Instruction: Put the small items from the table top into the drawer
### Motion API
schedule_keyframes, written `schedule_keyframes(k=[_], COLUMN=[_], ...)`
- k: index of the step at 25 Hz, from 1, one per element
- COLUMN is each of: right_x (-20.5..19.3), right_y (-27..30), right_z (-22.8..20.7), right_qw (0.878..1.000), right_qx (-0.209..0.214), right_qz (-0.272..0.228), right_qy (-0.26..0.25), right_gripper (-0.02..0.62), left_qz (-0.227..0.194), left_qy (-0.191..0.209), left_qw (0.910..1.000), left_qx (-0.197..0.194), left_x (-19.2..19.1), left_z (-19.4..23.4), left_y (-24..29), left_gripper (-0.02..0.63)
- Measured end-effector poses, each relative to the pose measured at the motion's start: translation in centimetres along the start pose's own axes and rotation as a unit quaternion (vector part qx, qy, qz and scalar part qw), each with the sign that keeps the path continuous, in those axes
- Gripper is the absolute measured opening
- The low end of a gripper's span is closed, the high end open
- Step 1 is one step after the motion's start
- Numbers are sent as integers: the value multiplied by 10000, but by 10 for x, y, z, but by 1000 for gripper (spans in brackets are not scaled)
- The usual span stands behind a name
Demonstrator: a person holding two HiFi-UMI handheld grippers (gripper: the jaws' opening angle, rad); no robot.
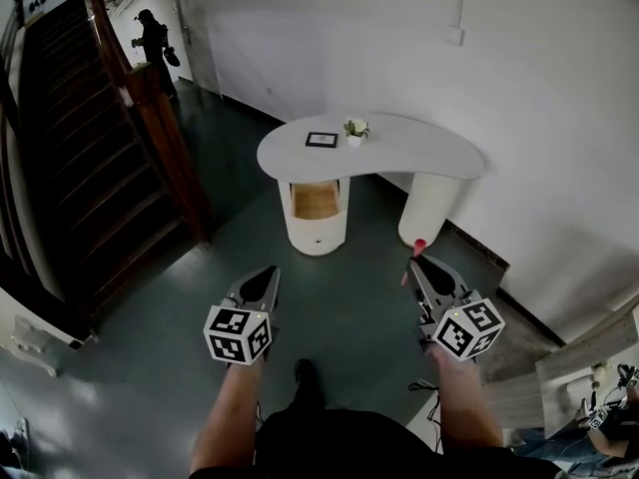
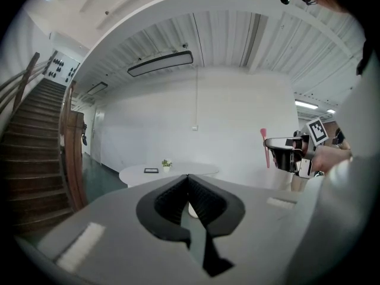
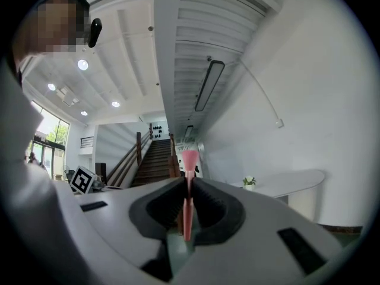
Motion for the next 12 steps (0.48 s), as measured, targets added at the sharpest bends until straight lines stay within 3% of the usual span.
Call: schedule_keyframes(k=[12], right_x=[-30], right_y=[113], right_z=[-43], right_qw=[9991], right_qx=[5], right_qz=[386], right_qy=[168], right_gripper=[54], left_qz=[293], left_qy=[-158], left_qw=[9994], left_qx=[-58], left_x=[-3], left_z=[86], left_y=[94], left_gripper=[11])
Point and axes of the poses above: the fingertips, and each gripper's own axes: y forward along the fingers, z to its left, x out of its top, the point moved 7 cm from there along -y, backward along the fingers, and after that the axes turned 4 degrees about -y, right-handed, at the moved point
